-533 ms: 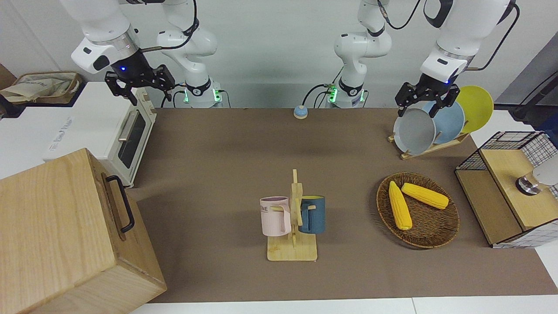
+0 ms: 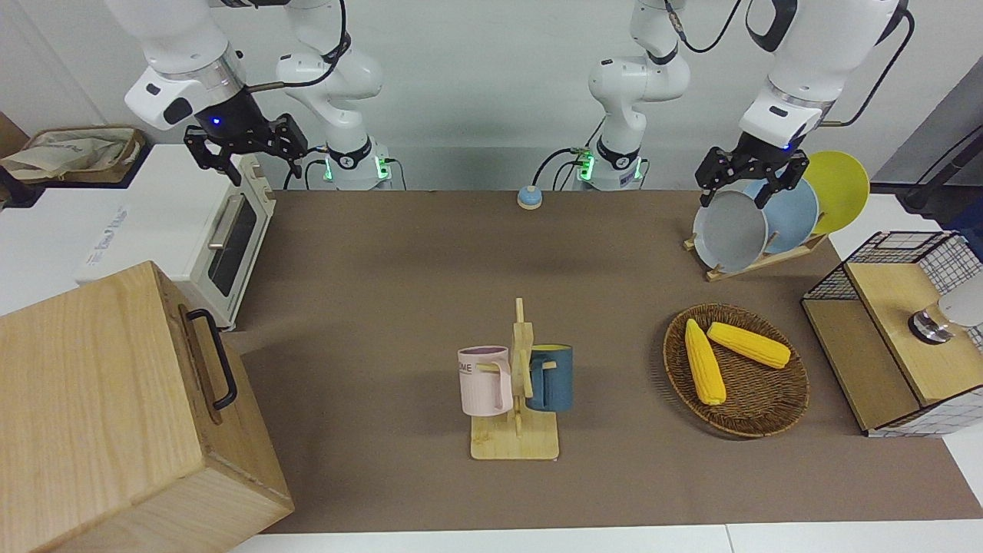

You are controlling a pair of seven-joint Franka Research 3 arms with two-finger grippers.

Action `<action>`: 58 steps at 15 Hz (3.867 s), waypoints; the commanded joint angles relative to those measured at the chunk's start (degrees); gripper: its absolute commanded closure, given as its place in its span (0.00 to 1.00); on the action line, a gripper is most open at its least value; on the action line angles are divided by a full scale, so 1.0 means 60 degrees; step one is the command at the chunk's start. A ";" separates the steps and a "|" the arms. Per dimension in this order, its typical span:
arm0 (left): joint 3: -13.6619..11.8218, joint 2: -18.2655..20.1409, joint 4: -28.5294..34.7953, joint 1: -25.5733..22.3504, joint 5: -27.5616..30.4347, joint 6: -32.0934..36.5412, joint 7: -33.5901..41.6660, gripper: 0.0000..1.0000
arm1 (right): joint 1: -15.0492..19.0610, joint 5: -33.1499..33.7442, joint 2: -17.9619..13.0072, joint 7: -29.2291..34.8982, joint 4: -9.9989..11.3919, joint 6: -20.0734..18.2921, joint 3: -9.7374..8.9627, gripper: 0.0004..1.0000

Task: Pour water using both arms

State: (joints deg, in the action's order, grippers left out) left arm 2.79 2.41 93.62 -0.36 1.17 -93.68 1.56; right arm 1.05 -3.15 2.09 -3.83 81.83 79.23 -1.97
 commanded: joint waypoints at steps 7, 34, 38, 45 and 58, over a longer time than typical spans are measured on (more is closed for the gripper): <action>-0.0025 0.0155 0.0613 0.0016 -0.0180 -0.0630 0.0034 0.00 | -0.0014 -0.0089 -0.0159 0.0096 0.0190 0.0022 -0.0053 0.01; -0.1388 -0.1294 -0.0469 -0.2926 0.0053 -0.2096 0.5495 0.01 | -0.2679 -0.0163 0.1657 0.1663 0.0467 0.2875 -0.0214 0.01; -0.1388 -0.1836 -0.0793 -0.4215 0.1208 -0.2563 0.6988 0.01 | -0.3001 -0.0148 0.2154 0.1663 0.0526 0.4033 -0.0228 0.01; -0.1314 -0.2642 -0.0778 -0.4818 0.3142 -0.5373 0.7636 0.00 | -0.3251 -0.0104 0.3312 0.1649 0.0512 0.6873 -0.0272 0.01; -0.0948 -0.3785 -0.0734 -0.4730 0.6644 -0.7984 0.9231 0.00 | -0.3471 0.1652 0.4601 0.1561 0.0395 1.0479 -0.0272 0.09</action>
State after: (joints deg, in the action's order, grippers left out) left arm -3.63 -18.45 90.28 -28.90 35.90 -139.04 52.97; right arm -20.01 3.32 28.22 5.41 84.88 138.81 -3.49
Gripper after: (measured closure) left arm 0.004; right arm 0.031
